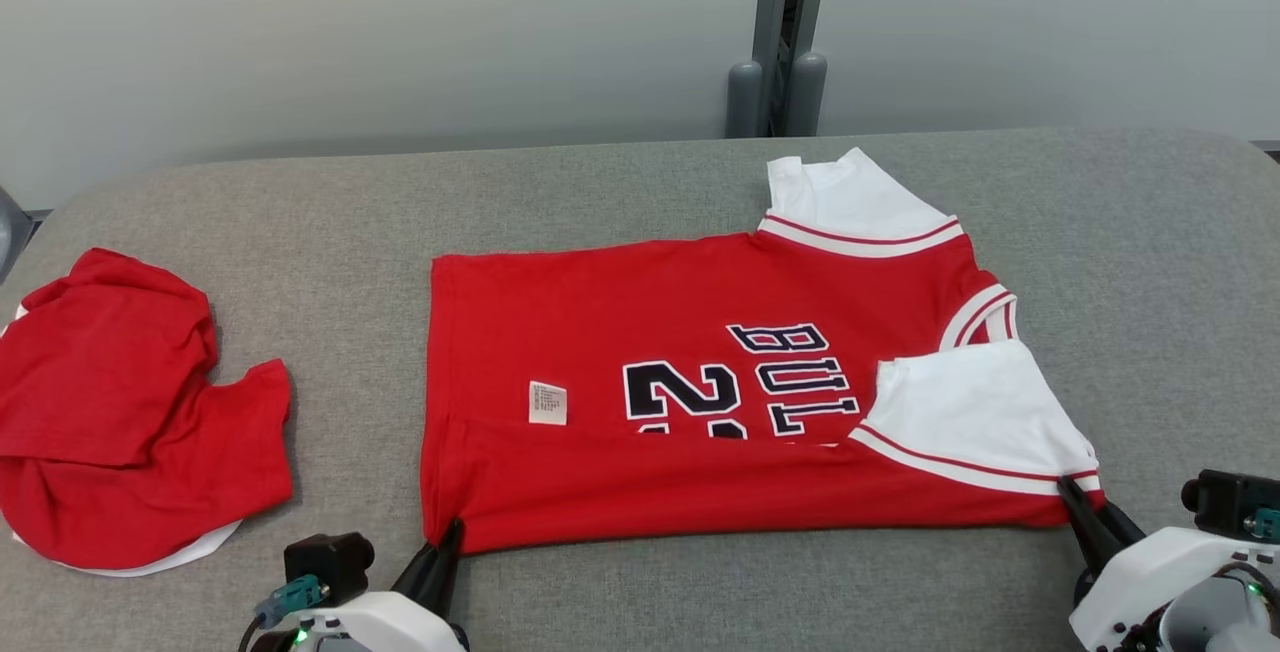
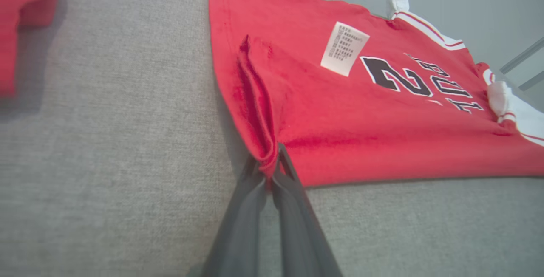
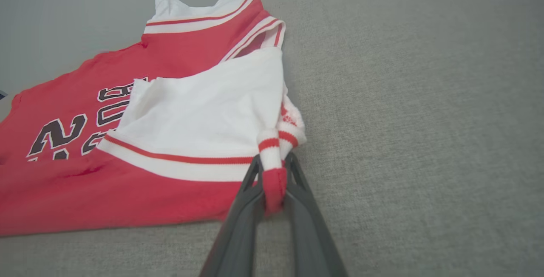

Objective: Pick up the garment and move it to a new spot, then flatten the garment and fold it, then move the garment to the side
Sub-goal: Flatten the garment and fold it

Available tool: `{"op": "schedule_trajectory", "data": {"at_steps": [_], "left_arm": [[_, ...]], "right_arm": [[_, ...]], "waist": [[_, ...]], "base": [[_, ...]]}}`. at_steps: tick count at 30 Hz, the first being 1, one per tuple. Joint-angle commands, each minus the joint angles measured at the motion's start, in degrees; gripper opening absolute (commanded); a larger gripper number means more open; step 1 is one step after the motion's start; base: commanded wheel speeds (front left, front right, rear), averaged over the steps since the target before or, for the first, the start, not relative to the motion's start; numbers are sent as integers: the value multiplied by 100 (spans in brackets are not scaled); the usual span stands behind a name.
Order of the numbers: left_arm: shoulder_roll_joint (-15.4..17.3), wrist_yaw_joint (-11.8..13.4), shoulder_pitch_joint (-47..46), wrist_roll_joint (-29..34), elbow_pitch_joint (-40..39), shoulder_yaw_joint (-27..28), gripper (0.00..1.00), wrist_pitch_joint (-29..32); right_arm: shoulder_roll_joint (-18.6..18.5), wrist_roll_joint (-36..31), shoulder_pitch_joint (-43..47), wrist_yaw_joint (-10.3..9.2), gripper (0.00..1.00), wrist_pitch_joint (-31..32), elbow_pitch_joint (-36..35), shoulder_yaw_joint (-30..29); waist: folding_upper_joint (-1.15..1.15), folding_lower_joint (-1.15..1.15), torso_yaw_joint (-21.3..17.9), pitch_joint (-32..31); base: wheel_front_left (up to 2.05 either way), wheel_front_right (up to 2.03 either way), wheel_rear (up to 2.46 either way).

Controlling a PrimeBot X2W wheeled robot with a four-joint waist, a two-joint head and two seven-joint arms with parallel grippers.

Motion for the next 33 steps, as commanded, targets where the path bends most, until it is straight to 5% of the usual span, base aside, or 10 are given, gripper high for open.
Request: {"op": "schedule_trajectory", "data": {"at_steps": [1,21,33], "left_arm": [[86,25,73,13,-46,12,0,14],[1005,306,1563,55,-2271,-296,0,1142],[1428,516,2123,-18,-3257,-325,0,1676]], "right_arm": [[-91,58,71,-4,0,61,-39,-11],[-902,1021,1714,-3,0,2826,-2357,-664],[-502,706,2527,-2,0,3843,-3400,-1650]], "waist": [[0,0,-1,-18],[0,0,22,-177],[0,0,-41,-222]], "base": [[0,0,0],[0,0,0],[0,0,0]]}}
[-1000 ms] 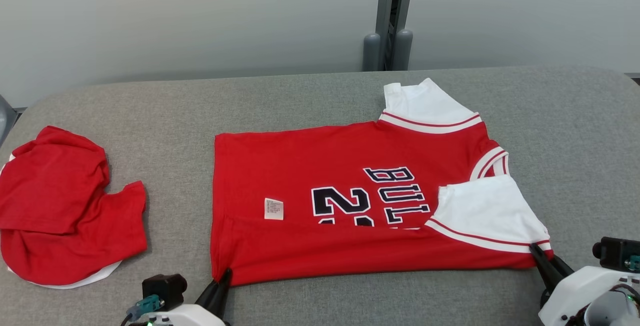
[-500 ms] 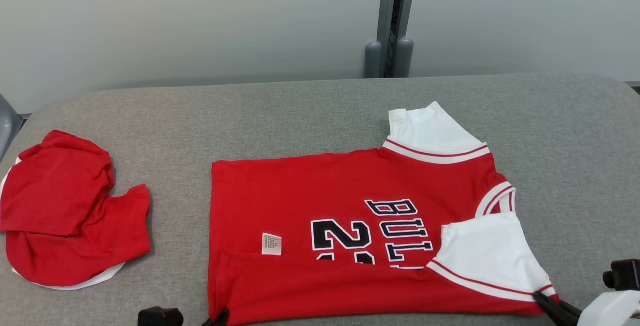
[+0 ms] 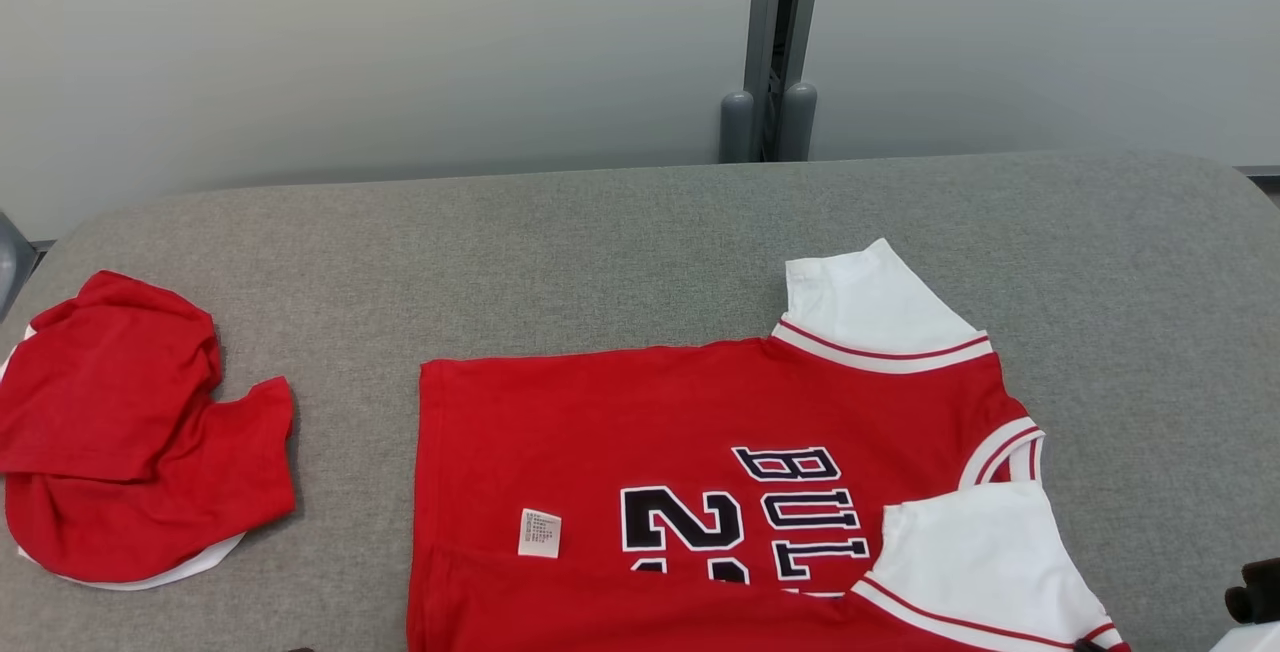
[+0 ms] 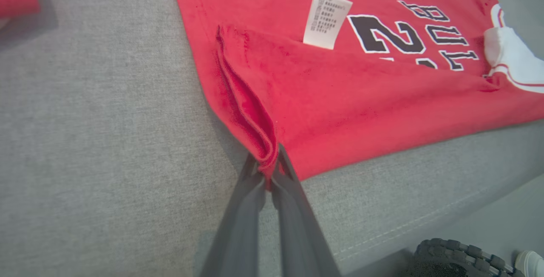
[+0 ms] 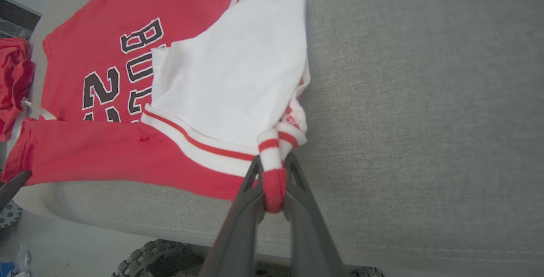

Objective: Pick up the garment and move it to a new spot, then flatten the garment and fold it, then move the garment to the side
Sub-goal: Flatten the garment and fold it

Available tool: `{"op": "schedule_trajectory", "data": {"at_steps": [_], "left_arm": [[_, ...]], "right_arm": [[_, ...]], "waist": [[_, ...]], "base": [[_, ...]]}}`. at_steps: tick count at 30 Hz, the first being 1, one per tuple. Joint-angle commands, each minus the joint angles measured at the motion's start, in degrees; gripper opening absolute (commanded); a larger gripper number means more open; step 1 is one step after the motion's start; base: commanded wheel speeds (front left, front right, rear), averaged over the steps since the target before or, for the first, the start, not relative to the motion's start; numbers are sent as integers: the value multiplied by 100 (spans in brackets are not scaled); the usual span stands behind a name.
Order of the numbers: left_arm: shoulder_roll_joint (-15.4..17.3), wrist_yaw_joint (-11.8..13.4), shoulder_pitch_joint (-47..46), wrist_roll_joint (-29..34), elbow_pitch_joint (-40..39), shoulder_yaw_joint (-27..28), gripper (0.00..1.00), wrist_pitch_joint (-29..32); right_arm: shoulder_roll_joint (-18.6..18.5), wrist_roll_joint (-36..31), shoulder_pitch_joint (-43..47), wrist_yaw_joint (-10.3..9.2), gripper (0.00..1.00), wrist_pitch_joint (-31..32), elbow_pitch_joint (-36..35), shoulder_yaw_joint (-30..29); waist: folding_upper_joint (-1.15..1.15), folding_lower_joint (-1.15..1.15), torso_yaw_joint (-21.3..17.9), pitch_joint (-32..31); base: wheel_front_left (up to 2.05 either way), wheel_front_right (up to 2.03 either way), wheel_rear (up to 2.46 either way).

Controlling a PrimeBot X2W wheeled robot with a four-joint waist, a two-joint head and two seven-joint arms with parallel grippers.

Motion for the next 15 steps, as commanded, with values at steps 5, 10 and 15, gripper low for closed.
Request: {"op": "schedule_trajectory", "data": {"at_steps": [5,10,15], "left_arm": [[140,68,146,-50,-225,11,7,137],[157,131,220,-129,-334,-3,100,295],[267,161,246,-181,-395,111,100,279]], "right_arm": [[260,-268,122,0,0,261,-227,-317],[558,-578,32,0,100,421,-287,-697],[690,-979,-169,0,100,262,-405,-933]], "waist": [[0,0,-18,-4],[0,0,-29,18],[0,0,-45,50]], "base": [[0,0,0],[0,0,0],[0,0,0]]}}
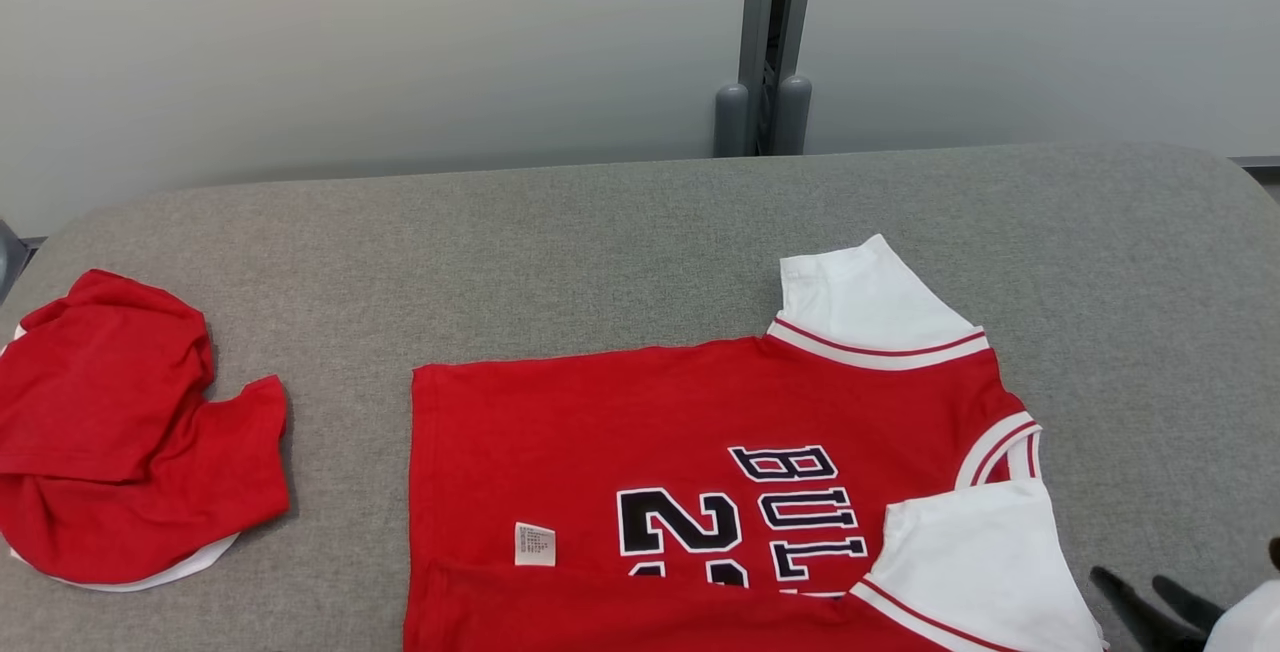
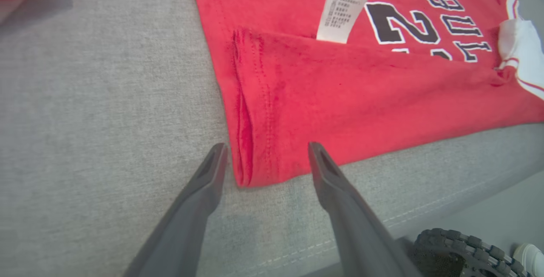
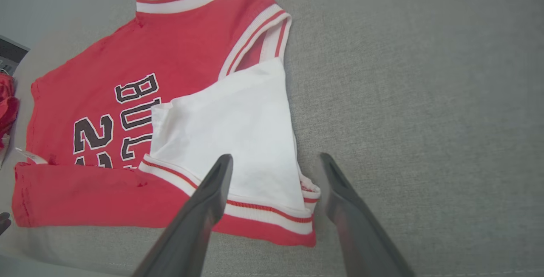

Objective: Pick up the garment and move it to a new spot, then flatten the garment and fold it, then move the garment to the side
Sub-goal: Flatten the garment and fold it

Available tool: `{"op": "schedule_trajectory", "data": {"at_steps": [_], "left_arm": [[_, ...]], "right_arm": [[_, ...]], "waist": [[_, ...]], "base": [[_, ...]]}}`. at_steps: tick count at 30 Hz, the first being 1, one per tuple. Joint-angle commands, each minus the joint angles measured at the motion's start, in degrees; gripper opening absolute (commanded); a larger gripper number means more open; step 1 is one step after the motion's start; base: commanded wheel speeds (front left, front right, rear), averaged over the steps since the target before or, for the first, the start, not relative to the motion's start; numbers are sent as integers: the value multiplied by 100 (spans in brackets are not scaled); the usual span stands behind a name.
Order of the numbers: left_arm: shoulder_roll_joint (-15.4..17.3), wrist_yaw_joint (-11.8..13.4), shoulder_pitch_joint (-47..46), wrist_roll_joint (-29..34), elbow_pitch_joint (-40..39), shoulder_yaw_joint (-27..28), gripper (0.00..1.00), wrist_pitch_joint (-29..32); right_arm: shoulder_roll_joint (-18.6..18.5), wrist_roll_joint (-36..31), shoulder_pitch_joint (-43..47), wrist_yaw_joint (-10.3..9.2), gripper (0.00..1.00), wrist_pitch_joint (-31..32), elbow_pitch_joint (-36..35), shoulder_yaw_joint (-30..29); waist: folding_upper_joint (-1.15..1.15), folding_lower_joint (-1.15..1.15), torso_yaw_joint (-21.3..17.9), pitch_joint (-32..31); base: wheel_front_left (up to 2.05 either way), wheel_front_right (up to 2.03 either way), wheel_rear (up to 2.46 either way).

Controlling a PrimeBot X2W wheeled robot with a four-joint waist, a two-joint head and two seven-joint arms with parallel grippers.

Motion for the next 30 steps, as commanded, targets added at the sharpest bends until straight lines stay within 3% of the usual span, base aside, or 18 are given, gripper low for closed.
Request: {"op": "schedule_trajectory", "data": {"at_steps": [1,7,15,22,30], "left_arm": [[47,44,-14,-34,-66,100,100,-78],[-37,191,-339,-55,-278,508,100,-609],[-380,531,-855,279,-198,894,100,-1770],[-789,858,-1133,930,192,912,100,-2396],[-920,892,-1515,1329,1041,869,100,-2433]], "right_arm": [[18,-89,-106,0,100,-132,-66,-66],[-95,-556,-464,0,100,-1014,-237,48],[-336,-1502,-1014,0,100,-2880,-65,643],[51,-2358,-1425,0,100,-4480,413,971],[398,-2680,-1604,0,100,-4837,775,1215]], "waist": [[0,0,5,3],[0,0,16,13],[0,0,-88,-2],[0,0,-258,64],[0,0,-420,255]], "base": [[0,0,0],[0,0,0],[0,0,0],[0,0,0],[0,0,0]]}}
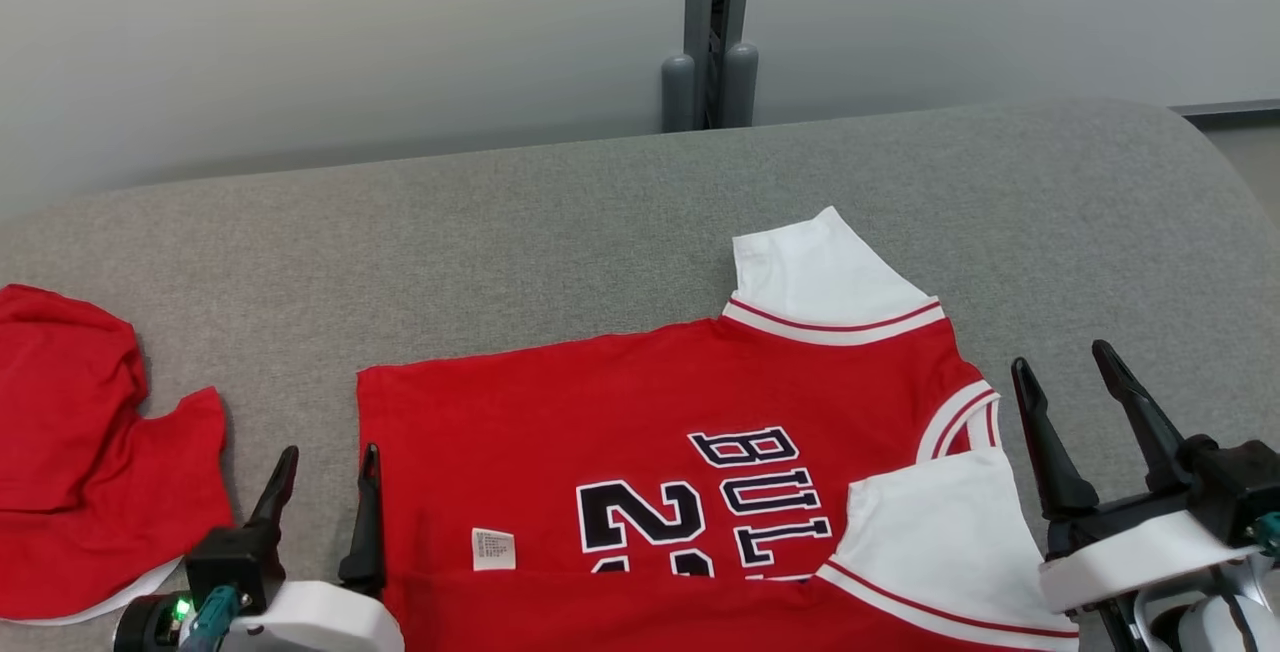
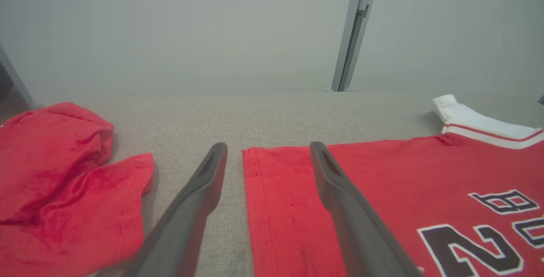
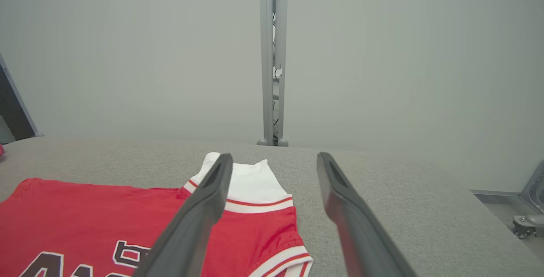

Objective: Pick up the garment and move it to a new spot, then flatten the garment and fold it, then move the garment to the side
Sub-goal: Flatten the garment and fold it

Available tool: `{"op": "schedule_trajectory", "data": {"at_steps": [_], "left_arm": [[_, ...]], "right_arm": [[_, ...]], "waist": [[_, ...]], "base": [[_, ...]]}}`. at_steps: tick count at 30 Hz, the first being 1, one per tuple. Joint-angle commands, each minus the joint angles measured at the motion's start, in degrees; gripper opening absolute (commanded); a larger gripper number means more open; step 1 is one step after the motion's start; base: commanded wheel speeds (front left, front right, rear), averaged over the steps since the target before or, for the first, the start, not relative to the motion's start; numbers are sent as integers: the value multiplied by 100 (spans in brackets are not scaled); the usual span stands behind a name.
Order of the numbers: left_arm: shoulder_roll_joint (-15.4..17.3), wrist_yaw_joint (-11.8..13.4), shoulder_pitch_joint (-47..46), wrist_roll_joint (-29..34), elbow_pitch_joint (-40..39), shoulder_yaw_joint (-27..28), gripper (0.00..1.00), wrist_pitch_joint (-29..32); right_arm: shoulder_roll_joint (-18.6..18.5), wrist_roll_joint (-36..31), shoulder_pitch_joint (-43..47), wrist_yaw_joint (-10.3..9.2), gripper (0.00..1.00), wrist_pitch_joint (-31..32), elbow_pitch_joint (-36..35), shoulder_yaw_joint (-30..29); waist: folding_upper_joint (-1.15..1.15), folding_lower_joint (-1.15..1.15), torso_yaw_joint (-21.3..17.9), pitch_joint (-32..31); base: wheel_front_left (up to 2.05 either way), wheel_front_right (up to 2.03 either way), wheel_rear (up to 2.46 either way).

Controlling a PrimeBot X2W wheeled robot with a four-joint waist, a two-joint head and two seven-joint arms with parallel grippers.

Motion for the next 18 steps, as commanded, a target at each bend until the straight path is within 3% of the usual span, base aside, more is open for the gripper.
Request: {"op": "schedule_trajectory", "data": {"at_steps": [1,7,18], "left_arm": [[61,43,-139,68,94,22,100,-25],[233,99,-837,261,902,26,100,115],[764,-170,-2091,794,2119,-470,100,1196]], "right_arm": [[-7,-30,-81,-2,100,-31,22,7],[105,132,-294,-1,100,-91,107,42],[172,376,-502,-1,100,-121,161,53]], "waist": [[0,0,-60,65],[0,0,-309,348],[0,0,-618,761]], "base": [[0,0,0],[0,0,0],[0,0,0]]}}
